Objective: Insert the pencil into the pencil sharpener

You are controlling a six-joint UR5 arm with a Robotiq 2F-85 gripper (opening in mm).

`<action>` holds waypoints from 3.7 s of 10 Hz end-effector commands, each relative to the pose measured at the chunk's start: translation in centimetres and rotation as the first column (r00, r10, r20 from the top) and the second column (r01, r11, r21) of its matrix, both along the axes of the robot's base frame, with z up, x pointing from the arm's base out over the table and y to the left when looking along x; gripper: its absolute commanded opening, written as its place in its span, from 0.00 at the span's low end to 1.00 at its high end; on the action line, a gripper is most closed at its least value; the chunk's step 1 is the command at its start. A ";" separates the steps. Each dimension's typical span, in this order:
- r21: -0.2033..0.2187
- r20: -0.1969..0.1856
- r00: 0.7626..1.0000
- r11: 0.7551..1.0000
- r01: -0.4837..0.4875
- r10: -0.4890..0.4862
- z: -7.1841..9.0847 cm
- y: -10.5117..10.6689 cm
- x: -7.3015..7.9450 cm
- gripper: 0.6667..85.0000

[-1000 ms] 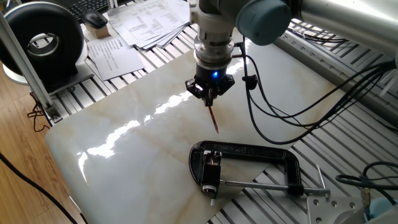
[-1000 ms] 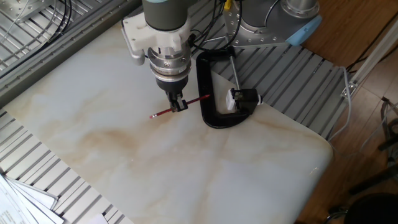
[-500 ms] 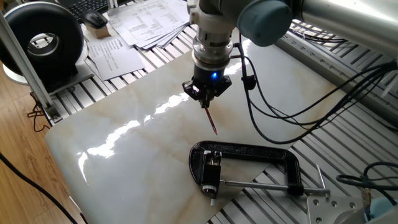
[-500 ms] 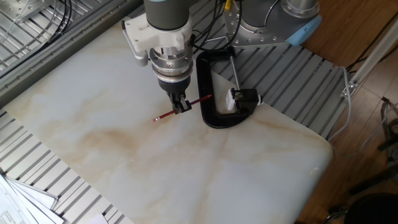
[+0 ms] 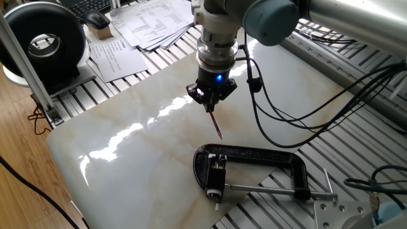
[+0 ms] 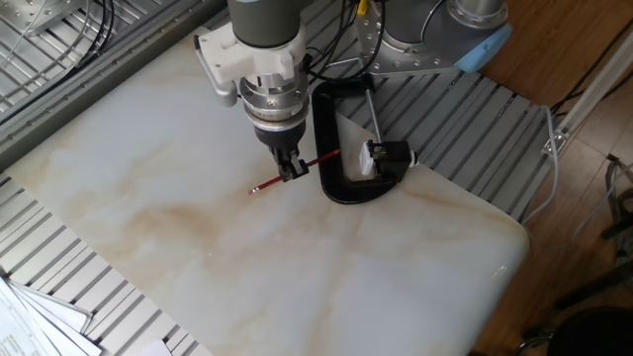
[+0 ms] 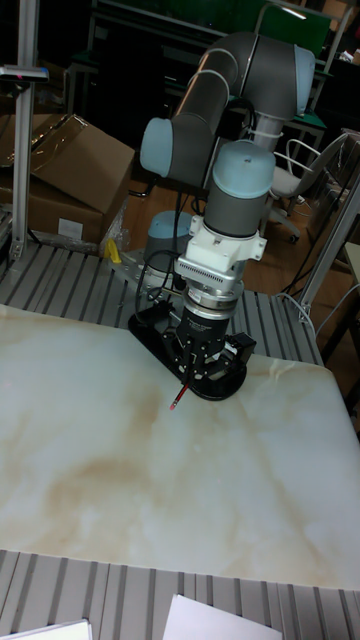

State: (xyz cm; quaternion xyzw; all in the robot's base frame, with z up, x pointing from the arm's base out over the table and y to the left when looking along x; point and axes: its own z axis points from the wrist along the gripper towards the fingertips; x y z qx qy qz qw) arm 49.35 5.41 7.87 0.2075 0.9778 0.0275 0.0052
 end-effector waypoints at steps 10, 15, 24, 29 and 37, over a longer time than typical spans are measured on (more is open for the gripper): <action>0.023 0.046 0.998 0.999 -0.039 0.038 0.2 0.6 1.1 0.01; 0.030 0.028 0.998 0.998 -0.062 0.061 0.7 2.4 2.3 0.01; 0.110 -0.036 0.994 0.988 0.111 -0.108 0.1 2.0 0.6 0.01; 0.086 -0.014 0.997 0.994 0.073 -0.072 0.1 0.0 -0.9 0.01; 0.046 -0.017 0.996 0.995 0.090 -0.089 -1.7 1.0 -0.8 0.01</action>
